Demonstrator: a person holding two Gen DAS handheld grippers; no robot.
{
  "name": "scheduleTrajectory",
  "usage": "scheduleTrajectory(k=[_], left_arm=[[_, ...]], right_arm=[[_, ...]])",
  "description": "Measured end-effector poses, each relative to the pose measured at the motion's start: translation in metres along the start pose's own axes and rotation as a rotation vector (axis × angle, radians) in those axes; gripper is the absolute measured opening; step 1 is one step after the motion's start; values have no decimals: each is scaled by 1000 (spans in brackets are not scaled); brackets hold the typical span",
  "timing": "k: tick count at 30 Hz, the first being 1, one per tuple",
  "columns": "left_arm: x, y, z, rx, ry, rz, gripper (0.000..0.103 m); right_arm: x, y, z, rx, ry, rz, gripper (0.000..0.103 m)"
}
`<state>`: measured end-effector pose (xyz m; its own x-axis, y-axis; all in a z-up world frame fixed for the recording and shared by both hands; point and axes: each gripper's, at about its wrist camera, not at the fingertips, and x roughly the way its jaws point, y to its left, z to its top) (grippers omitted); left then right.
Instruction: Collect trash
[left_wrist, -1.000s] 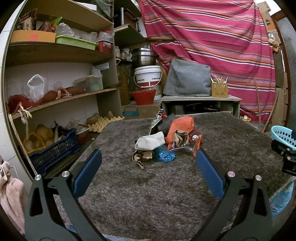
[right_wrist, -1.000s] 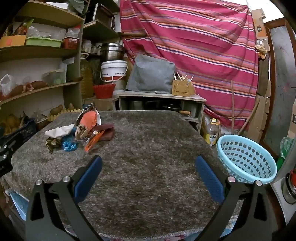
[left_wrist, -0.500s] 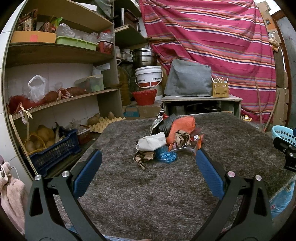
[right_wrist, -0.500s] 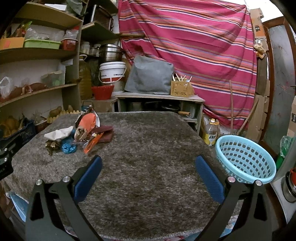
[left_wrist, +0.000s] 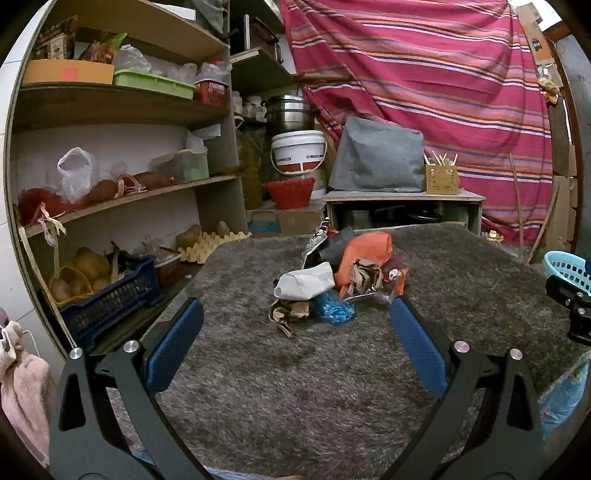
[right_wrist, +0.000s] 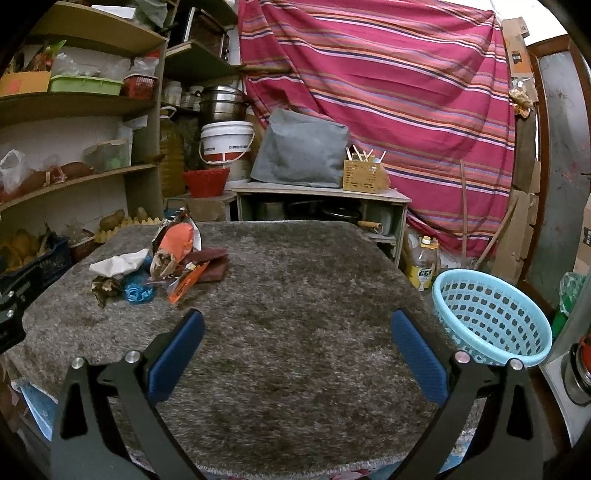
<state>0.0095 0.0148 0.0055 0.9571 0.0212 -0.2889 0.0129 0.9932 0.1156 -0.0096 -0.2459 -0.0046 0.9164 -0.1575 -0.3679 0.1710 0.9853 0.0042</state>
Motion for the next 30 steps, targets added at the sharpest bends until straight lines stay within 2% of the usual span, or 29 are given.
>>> scheduleTrajectory(k=[15,30], left_arm=[[-5,-5,-10,-1,-3,6,98],[-1,2,-6,-6,1,2,98]], right_arm=[[-1,-1,1,1,6,-2,99],[0,0,1,1,7,-3,99]])
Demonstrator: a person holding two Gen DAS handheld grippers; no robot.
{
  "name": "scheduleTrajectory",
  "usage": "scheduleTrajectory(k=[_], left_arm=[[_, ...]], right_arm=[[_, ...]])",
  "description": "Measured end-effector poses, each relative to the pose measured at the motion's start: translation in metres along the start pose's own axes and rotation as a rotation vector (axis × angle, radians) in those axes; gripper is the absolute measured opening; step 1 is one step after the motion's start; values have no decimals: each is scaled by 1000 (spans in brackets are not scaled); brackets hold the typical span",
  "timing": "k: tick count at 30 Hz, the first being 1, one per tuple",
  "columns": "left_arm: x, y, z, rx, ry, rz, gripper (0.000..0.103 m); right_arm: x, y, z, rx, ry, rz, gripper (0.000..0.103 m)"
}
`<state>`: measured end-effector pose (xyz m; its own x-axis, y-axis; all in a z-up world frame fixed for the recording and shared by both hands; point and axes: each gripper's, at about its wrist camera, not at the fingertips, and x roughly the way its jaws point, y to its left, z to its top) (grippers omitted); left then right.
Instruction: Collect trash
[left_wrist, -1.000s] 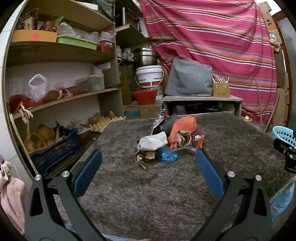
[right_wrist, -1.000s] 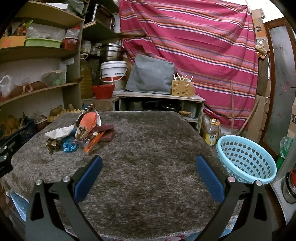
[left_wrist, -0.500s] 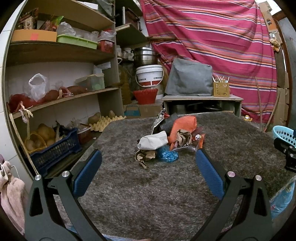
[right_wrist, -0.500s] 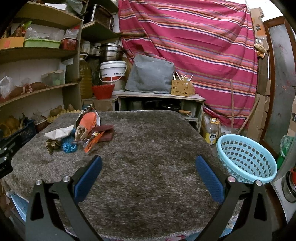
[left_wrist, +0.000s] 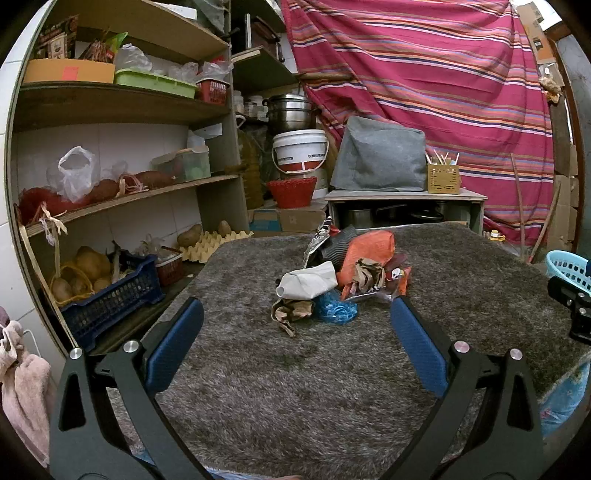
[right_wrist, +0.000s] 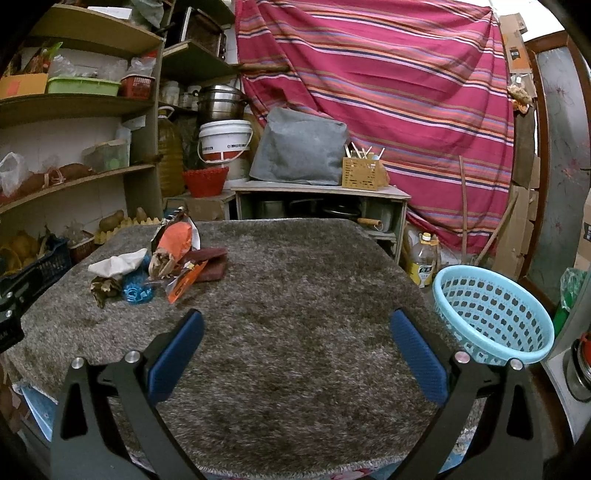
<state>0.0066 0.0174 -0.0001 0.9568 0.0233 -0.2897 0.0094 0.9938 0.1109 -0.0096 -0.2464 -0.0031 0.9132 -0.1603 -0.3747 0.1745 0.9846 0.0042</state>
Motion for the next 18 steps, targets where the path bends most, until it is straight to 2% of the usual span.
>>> scheduleTrajectory(k=[18], left_arm=[[4,6,1,-2,14,12,98]], right_arm=[[1,-2,0,-4,-4,-13,99]])
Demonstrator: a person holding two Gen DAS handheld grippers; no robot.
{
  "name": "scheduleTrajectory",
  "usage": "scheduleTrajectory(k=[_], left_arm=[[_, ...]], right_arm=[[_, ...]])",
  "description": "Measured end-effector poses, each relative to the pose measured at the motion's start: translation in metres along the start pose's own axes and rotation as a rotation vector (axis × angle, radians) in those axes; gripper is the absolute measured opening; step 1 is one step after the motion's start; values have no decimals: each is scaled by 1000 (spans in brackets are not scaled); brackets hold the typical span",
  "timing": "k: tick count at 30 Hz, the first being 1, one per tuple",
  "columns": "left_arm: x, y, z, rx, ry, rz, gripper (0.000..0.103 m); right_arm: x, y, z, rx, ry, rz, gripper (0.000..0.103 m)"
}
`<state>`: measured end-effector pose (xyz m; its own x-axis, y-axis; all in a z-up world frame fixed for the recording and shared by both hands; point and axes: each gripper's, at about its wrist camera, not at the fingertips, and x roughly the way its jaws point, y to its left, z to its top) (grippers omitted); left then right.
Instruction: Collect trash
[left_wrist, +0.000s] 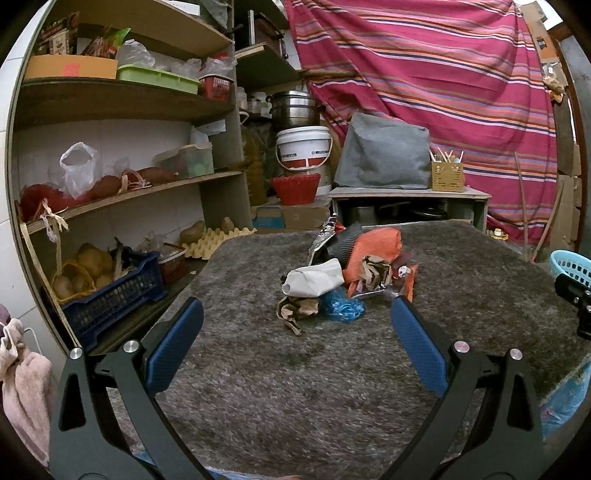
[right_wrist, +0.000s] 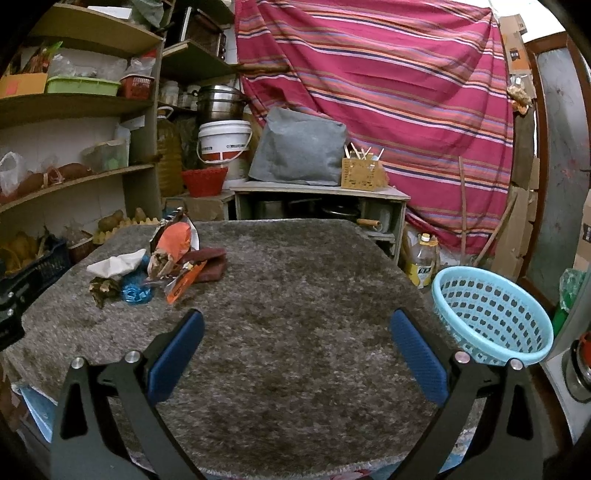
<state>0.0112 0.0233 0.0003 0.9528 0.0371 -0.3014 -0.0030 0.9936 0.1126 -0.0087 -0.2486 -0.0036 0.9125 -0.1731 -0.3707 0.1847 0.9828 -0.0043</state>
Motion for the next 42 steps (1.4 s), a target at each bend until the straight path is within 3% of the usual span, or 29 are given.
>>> scheduleTrajectory(k=[32,42], left_arm=[[8,-4,-1,17,42,-58,98],[22,-10,7,29,52,-78,98]], right_arm=[[7,-2,-1,8,10,-11,99],[17,-15,3,28,27,-52,99]])
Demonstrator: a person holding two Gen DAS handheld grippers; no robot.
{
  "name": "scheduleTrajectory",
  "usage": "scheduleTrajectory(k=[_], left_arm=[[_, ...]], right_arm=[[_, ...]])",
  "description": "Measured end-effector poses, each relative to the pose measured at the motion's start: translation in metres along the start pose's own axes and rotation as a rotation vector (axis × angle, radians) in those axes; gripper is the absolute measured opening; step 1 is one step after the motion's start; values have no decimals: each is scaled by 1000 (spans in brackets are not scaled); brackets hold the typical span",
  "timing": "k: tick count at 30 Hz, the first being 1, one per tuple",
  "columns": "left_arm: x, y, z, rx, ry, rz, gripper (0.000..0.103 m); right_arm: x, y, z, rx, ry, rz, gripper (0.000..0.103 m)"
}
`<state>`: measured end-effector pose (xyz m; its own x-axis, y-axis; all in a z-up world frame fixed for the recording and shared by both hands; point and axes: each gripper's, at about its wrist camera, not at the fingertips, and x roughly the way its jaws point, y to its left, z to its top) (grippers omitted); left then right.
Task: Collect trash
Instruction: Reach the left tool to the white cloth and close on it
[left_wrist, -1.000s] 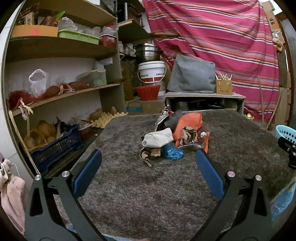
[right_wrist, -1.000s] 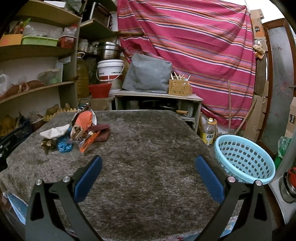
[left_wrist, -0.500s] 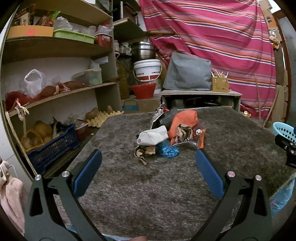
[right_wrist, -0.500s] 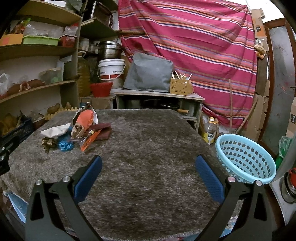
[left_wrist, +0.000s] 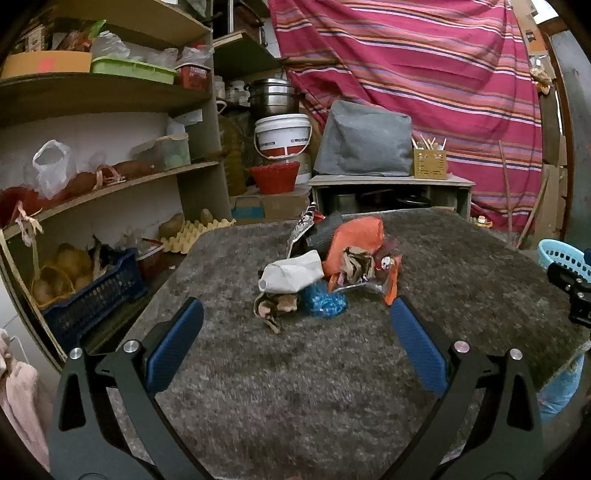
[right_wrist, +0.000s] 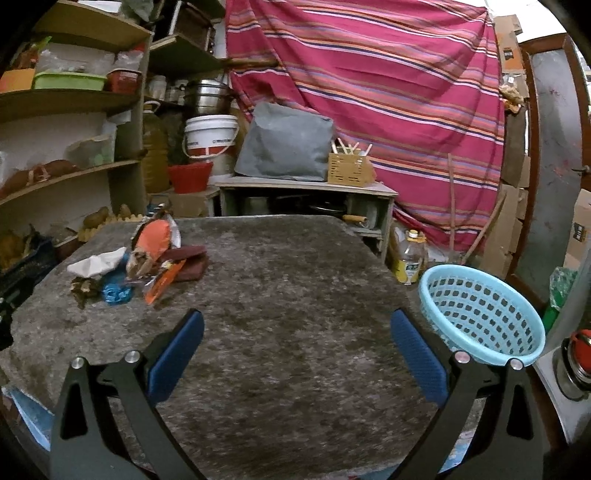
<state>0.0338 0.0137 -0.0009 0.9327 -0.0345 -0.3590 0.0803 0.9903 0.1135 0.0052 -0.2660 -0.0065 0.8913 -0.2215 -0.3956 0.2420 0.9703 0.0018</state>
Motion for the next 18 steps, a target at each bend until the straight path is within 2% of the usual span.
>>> scheduleTrajectory(k=[5,8,12,14,18], left_arm=[[13,5,14,-12,1,9,98],[27,13,25,-40,29,-3,98],[53,23,39,-43,68,31,98],[65,31,44,-53,79,23,98],[91,41,50,-37,116,1,98]], right_arm=[[13,-5,13,16,21,-33,99],[23,0,28,-17,24,-45,99],[34,6,42,-25,24,-50,99],[40,8,47,-23,28,-59,99],[60,13,59,10,62,-14,99]])
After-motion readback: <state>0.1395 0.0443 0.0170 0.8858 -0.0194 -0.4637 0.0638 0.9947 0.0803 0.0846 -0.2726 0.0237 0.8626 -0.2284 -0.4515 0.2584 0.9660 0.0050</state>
